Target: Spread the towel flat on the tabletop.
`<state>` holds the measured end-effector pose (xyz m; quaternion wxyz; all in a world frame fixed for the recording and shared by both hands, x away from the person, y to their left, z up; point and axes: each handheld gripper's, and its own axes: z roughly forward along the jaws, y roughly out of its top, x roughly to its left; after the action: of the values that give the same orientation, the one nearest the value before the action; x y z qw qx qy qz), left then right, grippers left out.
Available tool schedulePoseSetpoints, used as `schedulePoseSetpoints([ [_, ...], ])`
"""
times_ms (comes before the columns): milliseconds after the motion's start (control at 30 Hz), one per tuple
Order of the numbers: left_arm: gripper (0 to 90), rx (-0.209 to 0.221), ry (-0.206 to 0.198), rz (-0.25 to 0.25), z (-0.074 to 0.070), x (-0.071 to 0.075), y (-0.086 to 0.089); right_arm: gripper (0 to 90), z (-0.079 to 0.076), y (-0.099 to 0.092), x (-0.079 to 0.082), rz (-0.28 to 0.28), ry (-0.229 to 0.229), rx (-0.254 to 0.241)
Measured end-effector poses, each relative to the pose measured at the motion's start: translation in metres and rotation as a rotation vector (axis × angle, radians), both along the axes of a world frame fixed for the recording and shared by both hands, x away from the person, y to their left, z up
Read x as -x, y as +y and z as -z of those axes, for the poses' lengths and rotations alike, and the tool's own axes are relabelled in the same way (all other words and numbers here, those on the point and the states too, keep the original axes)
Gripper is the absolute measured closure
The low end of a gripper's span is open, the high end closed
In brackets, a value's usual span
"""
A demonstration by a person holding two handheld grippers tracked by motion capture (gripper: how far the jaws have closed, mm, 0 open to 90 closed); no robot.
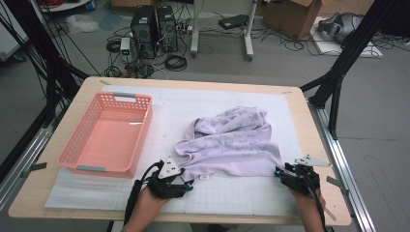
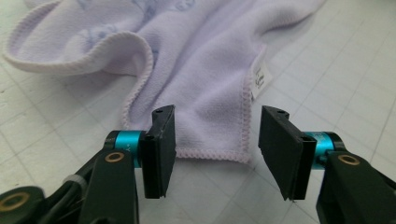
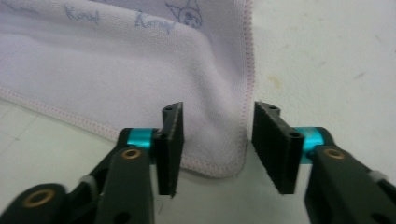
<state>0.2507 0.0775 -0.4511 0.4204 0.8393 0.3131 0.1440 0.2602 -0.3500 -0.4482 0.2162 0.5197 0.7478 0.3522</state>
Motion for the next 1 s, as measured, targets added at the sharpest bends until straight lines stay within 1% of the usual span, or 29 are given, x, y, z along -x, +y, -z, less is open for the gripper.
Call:
schedulePoseSetpoints([
  [33,57.3,-0.013,-0.015,-0.017,0.0,0.001,-0.001,70.9,-0.001,0.001,0.002,-0.005,0.007,-0.001],
  [67,64.7,-0.02,-0.021,-0.03,0.0,0.002,-0.002,79.8,-0.001,0.001,0.003,-0.014,0.011,-0.001],
  [100,74.7,-0.026,-0.028,-0.045,-0.001,0.003,-0.001,83.5,-0.002,0.002,0.006,-0.035,0.015,-0.007],
  [133,84.3,-0.024,-0.021,-0.053,-0.001,0.004,0.0,84.2,-0.002,0.003,0.01,-0.041,0.017,-0.009],
  [167,84.7,-0.009,-0.01,-0.066,-0.001,0.006,0.002,84.4,-0.002,0.003,0.013,-0.045,0.022,-0.008],
  [233,85.3,0.003,-0.007,-0.074,-0.001,0.013,0.007,84.5,-0.004,0.001,0.022,-0.058,0.033,-0.006],
  [300,85.3,0.028,0.001,-0.07,-0.002,0.024,0.012,84.5,-0.006,-0.003,0.031,-0.072,0.029,-0.007],
  [367,85.3,0.028,-0.002,-0.057,-0.003,0.034,0.018,84.6,-0.009,-0.006,0.04,-0.081,0.028,-0.017],
  [467,85.3,0.043,0.001,-0.05,-0.007,0.049,0.027,84.8,-0.012,-0.009,0.053,-0.111,0.026,-0.019],
  [533,85.2,0.044,-0.003,-0.046,-0.008,0.06,0.031,84.8,-0.014,-0.007,0.062,-0.135,0.033,-0.014],
  [567,85.2,0.057,-0.002,-0.049,-0.007,0.065,0.033,84.8,-0.015,-0.006,0.066,-0.149,0.032,-0.005],
  [633,85.2,0.059,0.013,-0.047,-0.004,0.074,0.037,84.9,-0.015,-0.002,0.074,-0.176,0.045,0.019],
  [700,85.2,0.057,0.021,-0.041,-0.001,0.08,0.041,84.8,-0.013,0.001,0.083,-0.2,0.062,0.028],
  [767,85.1,0.075,0.026,-0.04,-0.001,0.084,0.045,84.9,-0.012,0.001,0.091,-0.22,0.071,0.015],
  [833,85.1,0.08,0.023,-0.032,-0.003,0.088,0.048,85.7,-0.014,0.0,0.099,-0.234,0.078,0.007],
  [867,85.1,0.083,0.024,-0.03,-0.003,0.09,0.049,86.2,-0.013,0.0,0.104,-0.253,0.087,0.004],
  [933,85.1,0.088,0.035,-0.017,-0.002,0.092,0.05,86.6,-0.013,0.0,0.11,-0.276,0.113,0.013],
  [1000,84.9,0.095,0.044,-0.005,-0.001,0.094,0.051,86.6,-0.012,-0.001,0.117,-0.293,0.138,0.008],
])
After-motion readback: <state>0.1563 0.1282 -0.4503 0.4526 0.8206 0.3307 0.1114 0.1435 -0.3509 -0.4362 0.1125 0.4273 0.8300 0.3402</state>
